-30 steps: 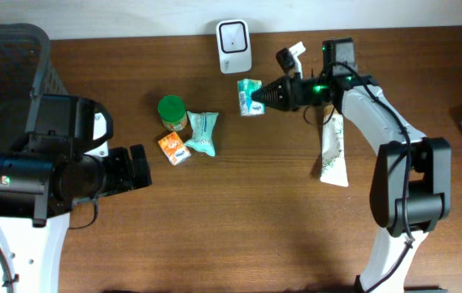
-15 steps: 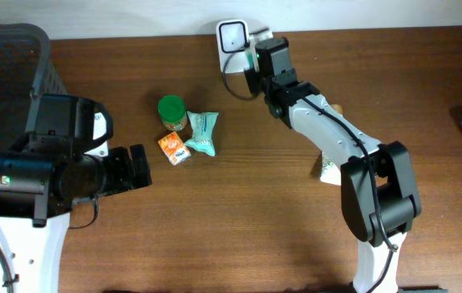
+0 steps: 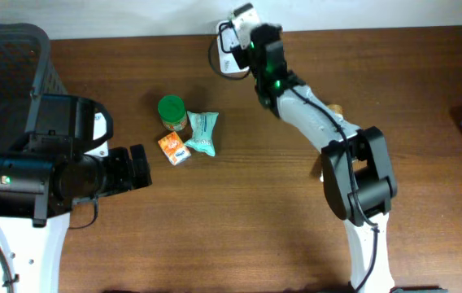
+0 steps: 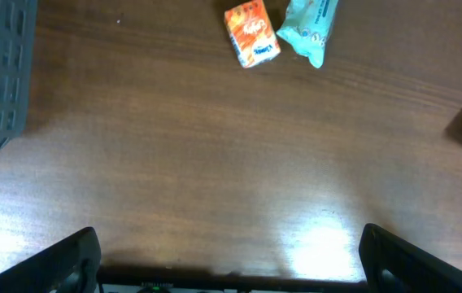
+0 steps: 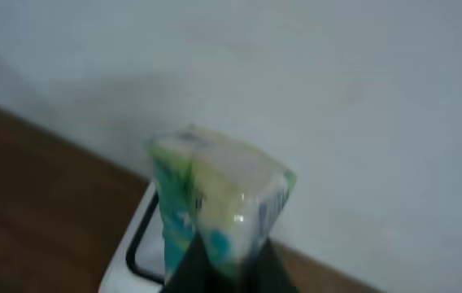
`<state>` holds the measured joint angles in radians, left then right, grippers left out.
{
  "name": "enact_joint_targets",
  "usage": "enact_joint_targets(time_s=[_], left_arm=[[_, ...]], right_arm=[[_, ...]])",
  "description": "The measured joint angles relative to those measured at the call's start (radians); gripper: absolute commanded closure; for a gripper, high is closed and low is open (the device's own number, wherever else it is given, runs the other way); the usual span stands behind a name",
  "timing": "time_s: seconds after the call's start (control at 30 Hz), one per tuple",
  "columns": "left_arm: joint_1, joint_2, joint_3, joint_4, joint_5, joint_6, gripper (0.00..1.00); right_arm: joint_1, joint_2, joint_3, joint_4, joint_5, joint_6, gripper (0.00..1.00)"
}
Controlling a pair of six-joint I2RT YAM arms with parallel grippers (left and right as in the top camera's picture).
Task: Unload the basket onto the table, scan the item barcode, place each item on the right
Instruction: 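Carry the green pack to the far right and release it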
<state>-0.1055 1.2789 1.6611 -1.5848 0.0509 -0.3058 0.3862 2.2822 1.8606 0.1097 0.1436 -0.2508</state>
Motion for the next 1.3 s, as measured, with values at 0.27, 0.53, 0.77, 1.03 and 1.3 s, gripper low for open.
enact_joint_targets(time_s=[0.27,0.53,0.77,1.03,1.3], left_arm=[[0.000,0.000,0.000,0.000,0.000,0.000,0.01],[0.000,0.000,0.000,0.000,0.000,0.000,0.01],[0.000,0.000,0.000,0.000,0.000,0.000,0.01],[0.000,0.000,0.000,0.000,0.000,0.000,0.01],[0.000,0.000,0.000,0.000,0.000,0.000,0.01]], right_arm=[[-0.006,0.162,0.271,-0.293,-0.003,0.012,0.96],[-0.023,0.193,0.304,-0.320,0.060,0.062,0.96],[-0.172,0.160,0.510,-0.791,0.297,0.257,0.96],[-0.542,0.153,0.514,-1.172,0.388,0.313,0.96],[-0.792,0.153,0.510,-1.201,0.343,0.322,0.92]])
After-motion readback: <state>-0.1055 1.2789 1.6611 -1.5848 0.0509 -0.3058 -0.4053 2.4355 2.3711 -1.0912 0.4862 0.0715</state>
